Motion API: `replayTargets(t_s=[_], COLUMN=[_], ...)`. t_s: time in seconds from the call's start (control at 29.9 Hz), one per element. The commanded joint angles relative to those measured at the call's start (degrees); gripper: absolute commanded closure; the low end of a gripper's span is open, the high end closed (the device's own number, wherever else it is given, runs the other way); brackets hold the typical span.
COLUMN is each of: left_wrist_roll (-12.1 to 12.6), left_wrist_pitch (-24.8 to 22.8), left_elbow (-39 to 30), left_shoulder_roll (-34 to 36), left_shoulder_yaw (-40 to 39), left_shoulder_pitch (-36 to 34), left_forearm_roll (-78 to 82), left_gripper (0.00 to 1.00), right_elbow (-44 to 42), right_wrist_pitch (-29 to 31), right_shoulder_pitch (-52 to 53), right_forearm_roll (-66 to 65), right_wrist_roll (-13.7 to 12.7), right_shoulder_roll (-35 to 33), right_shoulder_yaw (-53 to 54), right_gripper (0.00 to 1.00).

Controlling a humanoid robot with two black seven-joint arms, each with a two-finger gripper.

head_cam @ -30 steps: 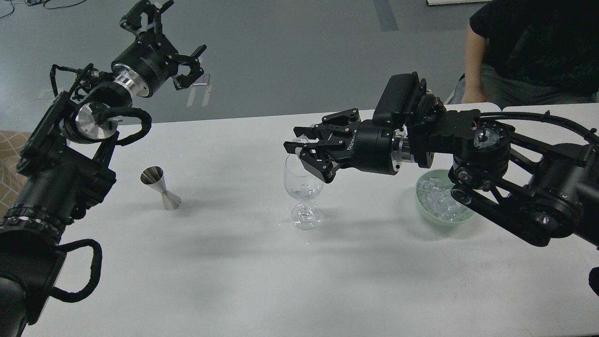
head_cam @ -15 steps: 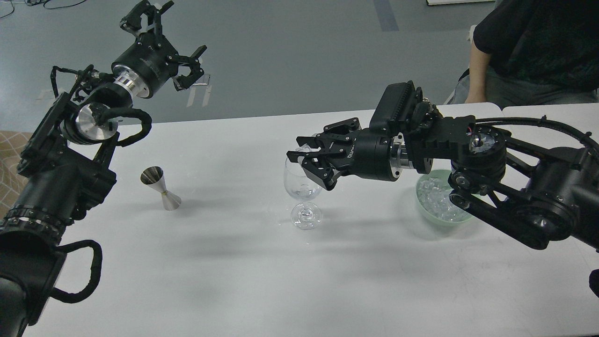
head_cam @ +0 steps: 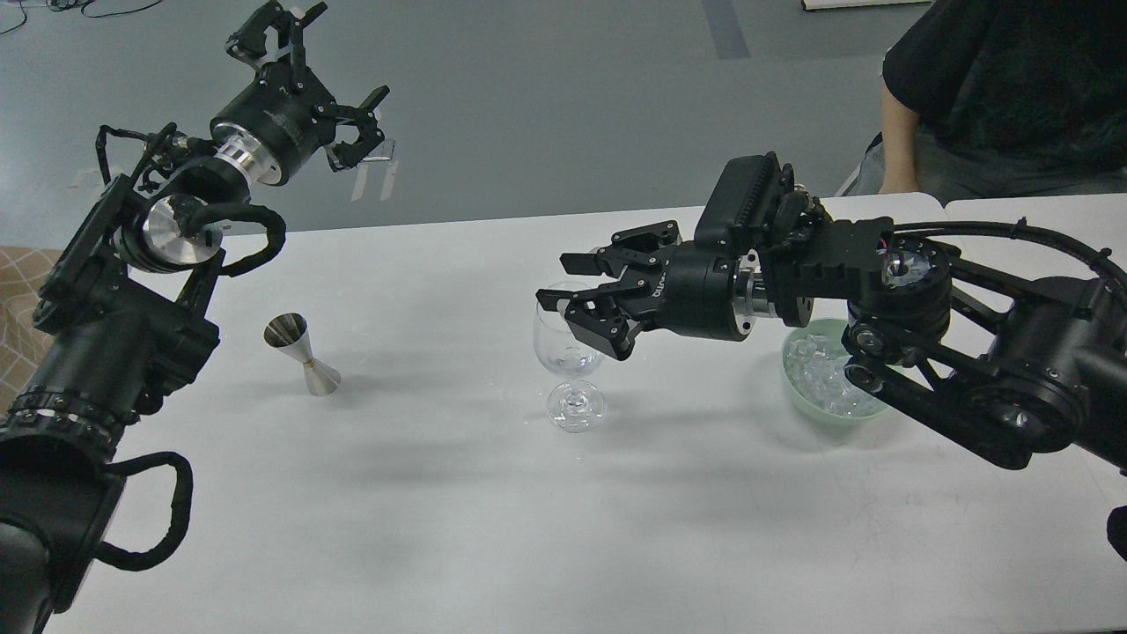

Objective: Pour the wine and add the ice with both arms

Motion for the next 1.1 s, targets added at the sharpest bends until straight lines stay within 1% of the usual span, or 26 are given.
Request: replayTargets(t_s=[0.0,0.13,0.2,0.23,0.3,0.37,0.43,0.47,0.53,0.6,0.63,0.67,0.7,0.77,0.9,0.97,1.07], left_wrist_roll=[0.0,0.0,0.0,0.0,0.0,0.0,-0.1,-0.4,-2.0,-6.4,-6.4,-8.0,-8.4,-8.1,-7.6,-6.4,-6.1], left_wrist_pitch=[0.0,0.0,0.0,0.0,0.0,0.1,0.2,0.2,0.2,0.2,0.2,0.5,0.5,0.1,0.8,0.9,0.9], left_elbow=[0.0,0.0,0.0,0.0,0.0,0.0,0.0,0.0,0.1,0.1,0.1,0.4,0.6,0.6,0.9,1.0,1.1], left_shoulder_roll=[0.0,-0.1,-0.2,-0.2,-0.2,-0.1,-0.1,-0.1,-0.1,-0.1,-0.1,-0.2,-0.2,-0.5,-1.0,-0.4,0.1], left_shoulder_yaw=[0.0,0.0,0.0,0.0,0.0,-0.1,-0.4,-0.8,-1.0,0.0,0.0,0.0,0.1,0.1,0.1,0.1,0.2], left_shoulder_pitch=[-0.1,-0.1,-0.1,-0.1,-0.1,-0.1,-0.1,-0.1,0.0,0.0,0.0,-0.1,-0.1,-0.1,-0.3,-0.6,-0.8], left_forearm_roll=[0.0,0.0,0.0,0.0,0.0,-0.1,-0.3,-0.4,-0.7,-1.8,-1.8,-1.8,-1.8,-1.8,-1.8,-1.7,-1.5], left_gripper=[0.02,0.02,0.02,0.02,0.02,0.02,0.02,0.02,0.02,0.02,0.02,0.02,0.02,0.02,0.02,0.02,0.02], right_elbow=[0.1,0.2,0.2,0.2,0.1,-1.0,-2.9,-5.6,-10.2,-16.2,-16.3,-19.4,-21.1,-27.9,-35.3,-40.5,-46.1], right_wrist_pitch=[0.0,-0.1,-0.6,-1.0,-1.1,-1.1,-1.1,-1.1,-1.1,-1.1,-1.1,-1.1,-1.3,-3.2,-5.4,-5.7,-5.7], right_shoulder_pitch=[0.2,0.3,0.4,0.4,0.1,-0.2,-0.2,0.1,0.4,1.2,1.2,2.4,3.0,4.1,7.9,11.0,14.6], right_forearm_roll=[-0.1,0.0,0.1,0.2,0.6,1.6,2.6,3.7,5.3,6.0,6.0,6.2,6.6,9.5,15.4,22.4,32.0], right_wrist_roll=[0.0,0.0,0.0,0.0,0.0,0.0,0.0,0.0,0.0,0.0,0.0,0.0,0.0,-0.2,-0.2,-0.2,-0.3], right_shoulder_roll=[0.0,0.0,0.1,0.1,1.1,2.7,3.8,5.0,6.9,9.8,9.8,11.3,12.1,15.1,17.1,17.1,17.2], right_shoulder_yaw=[0.1,0.4,0.9,1.3,5.2,9.2,11.6,14.0,18.1,22.8,22.8,24.6,25.6,29.8,32.3,32.3,32.1], right_gripper=[0.42,0.4,0.32,0.27,0.03,0.01,0.01,0.0,0.0,0.0,0.0,0.0,0.0,0.0,0.0,0.0,0.0])
